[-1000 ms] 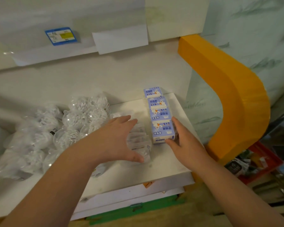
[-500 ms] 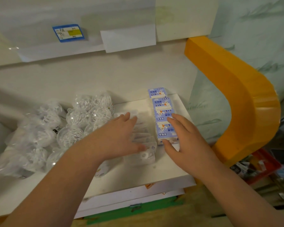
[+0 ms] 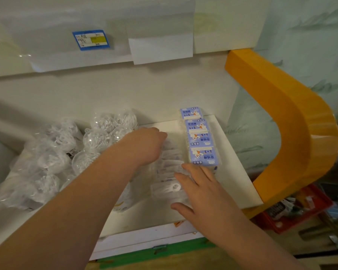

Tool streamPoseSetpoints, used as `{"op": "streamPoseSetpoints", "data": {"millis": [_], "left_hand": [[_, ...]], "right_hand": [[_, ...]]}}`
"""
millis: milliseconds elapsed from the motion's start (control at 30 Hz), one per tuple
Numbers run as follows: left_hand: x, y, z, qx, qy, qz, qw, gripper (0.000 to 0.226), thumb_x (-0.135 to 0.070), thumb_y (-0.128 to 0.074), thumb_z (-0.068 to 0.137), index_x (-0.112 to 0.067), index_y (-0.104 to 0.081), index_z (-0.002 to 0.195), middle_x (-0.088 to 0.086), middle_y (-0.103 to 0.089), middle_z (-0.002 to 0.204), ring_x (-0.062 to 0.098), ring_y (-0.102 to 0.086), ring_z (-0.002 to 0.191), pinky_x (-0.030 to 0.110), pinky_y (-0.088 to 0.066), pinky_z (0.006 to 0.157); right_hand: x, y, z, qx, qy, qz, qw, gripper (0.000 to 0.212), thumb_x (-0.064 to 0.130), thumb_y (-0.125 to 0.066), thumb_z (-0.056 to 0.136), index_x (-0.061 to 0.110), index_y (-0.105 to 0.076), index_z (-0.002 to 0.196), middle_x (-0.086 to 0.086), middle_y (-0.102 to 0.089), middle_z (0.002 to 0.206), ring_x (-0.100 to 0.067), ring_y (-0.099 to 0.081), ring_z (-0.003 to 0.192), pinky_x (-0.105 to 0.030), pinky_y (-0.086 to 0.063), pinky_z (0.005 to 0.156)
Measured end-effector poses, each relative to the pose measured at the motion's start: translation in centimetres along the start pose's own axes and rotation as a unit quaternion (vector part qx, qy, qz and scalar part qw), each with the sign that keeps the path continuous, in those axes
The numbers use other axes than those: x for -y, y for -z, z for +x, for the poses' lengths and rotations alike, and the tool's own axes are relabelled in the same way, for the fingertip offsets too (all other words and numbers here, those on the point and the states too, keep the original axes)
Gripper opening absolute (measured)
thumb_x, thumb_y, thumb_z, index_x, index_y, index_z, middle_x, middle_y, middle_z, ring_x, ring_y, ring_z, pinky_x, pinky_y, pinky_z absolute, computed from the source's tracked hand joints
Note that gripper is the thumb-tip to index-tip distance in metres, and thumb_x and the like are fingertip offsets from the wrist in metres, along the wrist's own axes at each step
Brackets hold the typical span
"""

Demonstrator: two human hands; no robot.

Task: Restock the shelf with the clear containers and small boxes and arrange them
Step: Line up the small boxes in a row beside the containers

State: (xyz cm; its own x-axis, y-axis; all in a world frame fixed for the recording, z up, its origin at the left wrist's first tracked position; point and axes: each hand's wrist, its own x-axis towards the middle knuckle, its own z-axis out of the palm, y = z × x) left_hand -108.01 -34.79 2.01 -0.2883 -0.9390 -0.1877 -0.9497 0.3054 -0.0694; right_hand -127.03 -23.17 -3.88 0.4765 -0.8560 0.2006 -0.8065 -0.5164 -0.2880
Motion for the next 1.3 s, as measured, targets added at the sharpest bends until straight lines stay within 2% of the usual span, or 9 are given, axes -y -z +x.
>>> {"op": "streamPoseSetpoints", "data": {"millis": [133,233,333,433,600,767,967,1167,1300], "left_hand": [[0.1,0.0,0.0,0.009,-0.004,-0.019,1.0,0.04,-0.018,-0.043,0.094,-0.018,-0.051,0.133,0.008,-0.055,0.13,0.029,-0.054,0.121,0.045,-0.047,0.096],[-0.1,0.4,-0.3,0.026,-0.013,-0.046,0.999,0.042,-0.032,-0.045,0.098,-0.021,-0.049,0.138,0.01,-0.048,0.141,0.03,-0.045,0.132,0.043,-0.039,0.105],[-0.6,1.3,-1.1,0.075,-0.014,-0.071,0.995,0.07,-0.06,-0.052,0.091,-0.031,-0.031,0.151,0.006,-0.022,0.161,0.027,-0.025,0.146,0.037,-0.026,0.115],[-0.5,1.4,-1.3,0.106,-0.026,-0.054,0.993,0.093,-0.073,-0.058,0.079,-0.033,-0.02,0.154,0.006,-0.006,0.164,0.025,-0.014,0.149,0.036,-0.019,0.117],[0.1,1.1,-1.1,0.107,-0.04,-0.062,0.992,0.093,-0.067,-0.063,0.08,-0.033,-0.018,0.154,0.008,-0.003,0.164,0.026,-0.013,0.15,0.034,-0.018,0.118],[0.3,0.4,-0.9,0.099,-0.037,-0.082,0.991,0.093,-0.066,-0.065,0.079,-0.036,-0.019,0.154,0.006,-0.001,0.165,0.024,-0.009,0.15,0.036,-0.016,0.12],[0.1,0.6,-1.0,0.095,-0.041,-0.087,0.991,0.091,-0.06,-0.067,0.081,-0.033,-0.02,0.154,0.01,0.0,0.164,0.024,-0.009,0.151,0.035,-0.016,0.12],[0.2,0.5,-1.4,0.088,-0.039,-0.103,0.99,0.088,-0.059,-0.066,0.082,-0.034,-0.021,0.154,0.008,-0.002,0.164,0.023,-0.008,0.151,0.037,-0.017,0.12],[0.0,1.1,-2.2,0.055,-0.04,-0.13,0.989,0.081,-0.055,-0.065,0.085,-0.031,-0.027,0.152,0.006,-0.009,0.164,0.019,-0.011,0.15,0.031,-0.016,0.117]], "right_hand": [[0.0,-0.8,0.2,-0.035,-0.013,-0.004,0.999,0.054,0.046,-0.069,0.085,0.026,-0.054,0.132,0.004,-0.045,0.138,-0.018,-0.042,0.125,-0.03,-0.048,0.096],[-0.1,-0.9,0.3,-0.052,-0.016,-0.022,0.998,0.052,0.045,-0.071,0.084,0.026,-0.056,0.129,0.004,-0.048,0.135,-0.017,-0.044,0.122,-0.03,-0.051,0.093],[0.2,-0.9,0.6,-0.044,-0.02,-0.051,0.998,0.058,0.054,-0.068,0.082,0.027,-0.054,0.13,0.004,-0.047,0.135,-0.019,-0.043,0.123,-0.031,-0.048,0.095],[0.4,-1.2,1.1,-0.049,-0.019,-0.055,0.997,0.054,0.051,-0.072,0.079,0.027,-0.058,0.125,0.005,-0.049,0.131,-0.019,-0.047,0.119,-0.031,-0.049,0.094],[0.3,-1.8,1.1,-0.086,-0.021,-0.025,0.996,0.052,0.037,-0.081,0.074,0.023,-0.064,0.121,0.001,-0.056,0.128,-0.023,-0.053,0.115,-0.034,-0.053,0.091],[0.5,-1.8,0.6,-0.08,-0.009,-0.05,0.995,0.05,0.04,-0.078,0.078,0.03,-0.062,0.124,-0.003,-0.054,0.133,-0.024,-0.051,0.118,-0.036,-0.053,0.09],[0.2,-2.0,-0.2,-0.083,0.008,-0.013,0.996,0.035,0.04,-0.071,0.084,0.031,-0.062,0.117,-0.001,-0.048,0.14,-0.023,-0.046,0.129,-0.035,-0.048,0.096],[-0.4,-1.0,-1.5,-0.105,0.087,0.027,0.99,0.03,0.033,-0.07,0.085,0.027,-0.061,0.113,0.011,-0.056,0.116,-0.013,-0.053,0.106,-0.032,-0.048,0.091],[-0.8,0.0,-2.3,-0.147,0.146,0.044,0.977,0.021,0.028,-0.069,0.09,0.025,-0.064,0.11,0.01,-0.061,0.113,-0.013,-0.055,0.107,-0.032,-0.045,0.093]]}}
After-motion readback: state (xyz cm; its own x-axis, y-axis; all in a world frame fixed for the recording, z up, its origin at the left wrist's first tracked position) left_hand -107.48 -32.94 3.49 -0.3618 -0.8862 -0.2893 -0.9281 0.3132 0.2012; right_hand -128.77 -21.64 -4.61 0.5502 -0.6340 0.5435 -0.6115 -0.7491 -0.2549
